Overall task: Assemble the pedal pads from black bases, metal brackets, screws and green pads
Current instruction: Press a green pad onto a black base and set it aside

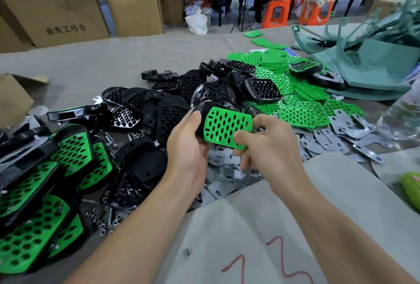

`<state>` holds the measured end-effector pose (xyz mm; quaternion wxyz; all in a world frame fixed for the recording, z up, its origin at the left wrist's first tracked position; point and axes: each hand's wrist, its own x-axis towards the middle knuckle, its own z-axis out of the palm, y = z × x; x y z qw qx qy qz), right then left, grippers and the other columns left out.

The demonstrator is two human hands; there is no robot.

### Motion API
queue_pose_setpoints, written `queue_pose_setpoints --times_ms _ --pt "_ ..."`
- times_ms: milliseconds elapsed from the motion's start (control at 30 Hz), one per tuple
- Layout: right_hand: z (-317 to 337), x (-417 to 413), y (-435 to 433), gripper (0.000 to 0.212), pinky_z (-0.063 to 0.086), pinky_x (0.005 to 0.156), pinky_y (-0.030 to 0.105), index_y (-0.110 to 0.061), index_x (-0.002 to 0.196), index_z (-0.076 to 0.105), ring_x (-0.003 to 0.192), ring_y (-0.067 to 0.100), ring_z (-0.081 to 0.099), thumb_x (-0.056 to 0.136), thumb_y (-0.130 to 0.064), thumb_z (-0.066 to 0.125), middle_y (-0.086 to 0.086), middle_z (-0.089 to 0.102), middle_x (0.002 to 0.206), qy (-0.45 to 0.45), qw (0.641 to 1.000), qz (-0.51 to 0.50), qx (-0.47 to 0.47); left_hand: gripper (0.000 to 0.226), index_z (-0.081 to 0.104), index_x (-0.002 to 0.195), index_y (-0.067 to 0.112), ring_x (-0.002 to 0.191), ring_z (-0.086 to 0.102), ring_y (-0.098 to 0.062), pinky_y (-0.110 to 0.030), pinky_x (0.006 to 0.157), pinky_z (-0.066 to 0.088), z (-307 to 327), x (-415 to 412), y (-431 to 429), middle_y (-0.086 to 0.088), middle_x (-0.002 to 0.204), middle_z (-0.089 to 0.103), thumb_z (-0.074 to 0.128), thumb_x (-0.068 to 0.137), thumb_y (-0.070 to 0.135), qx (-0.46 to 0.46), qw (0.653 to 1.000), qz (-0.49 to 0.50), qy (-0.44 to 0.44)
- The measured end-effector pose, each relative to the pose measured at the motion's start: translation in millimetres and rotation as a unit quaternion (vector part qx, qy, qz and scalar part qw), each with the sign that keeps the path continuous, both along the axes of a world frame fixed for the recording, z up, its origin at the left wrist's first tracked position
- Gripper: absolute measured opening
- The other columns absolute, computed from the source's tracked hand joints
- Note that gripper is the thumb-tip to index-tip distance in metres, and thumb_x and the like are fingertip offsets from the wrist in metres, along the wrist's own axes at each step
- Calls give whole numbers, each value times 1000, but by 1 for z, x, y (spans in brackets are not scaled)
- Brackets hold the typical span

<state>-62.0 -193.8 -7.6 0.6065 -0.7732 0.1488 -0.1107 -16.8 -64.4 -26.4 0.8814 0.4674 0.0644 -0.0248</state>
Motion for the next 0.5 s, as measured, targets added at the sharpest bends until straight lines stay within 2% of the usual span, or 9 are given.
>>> queue_pose_setpoints --times_ms 100,167,200,300,367,433,500 --pt "5 -2 1 25 47 39 37 -5 75 49 42 12 64 79 -11 73 5 72 66 11 999 -38 3 28 73 112 5 97 74 -26 -35 80 63 1 -2 0 -12 105 77 49 106 17 3 1000 -11 0" --pt "8 -4 2 25 55 47 48 -8 71 50 50 15 70 78 -11 74 1 74 75 16 999 -52 8 28 73 114 5 101 74 -28 -35 80 63 1 -3 -1 -13 107 77 49 106 17 7 1000 -13 2" --pt "8 -4 2 25 57 49 48 -10 70 51 52 15 71 79 -12 75 1 74 76 15 998 -56 7 28 73 114 5 101 74 -28 -34 80 62 1 -3 -2 -13 108 77 49 105 16 8 1000 -13 1" --pt "5 -3 2 23 48 40 31 -15 69 55 51 14 71 80 -13 75 1 74 74 8 998 -68 -13 28 72 118 6 101 74 -25 -33 81 62 1 -4 -2 -12 109 77 49 105 12 10 1000 -6 -7" --pt "4 -2 3 23 44 41 26 -18 69 56 51 14 71 81 -13 75 -1 72 70 6 997 -70 -6 28 71 121 5 103 74 -25 -34 83 62 1 -3 -2 -13 111 77 49 104 11 4 1000 0 -9" --pt "3 -2 1 23 41 42 26 -16 71 54 50 18 69 83 -10 73 0 67 57 4 998 -49 33 28 69 123 4 107 72 -29 -37 85 62 0 -2 -2 -15 114 75 49 105 11 -1 1000 7 -14" --pt "5 -1 -4 20 36 40 21 -12 76 54 44 22 62 87 -4 69 11 63 52 -5 994 -5 110 28 72 117 4 105 73 -29 -37 83 61 -1 -2 0 -15 111 76 47 105 12 -5 999 8 -30"
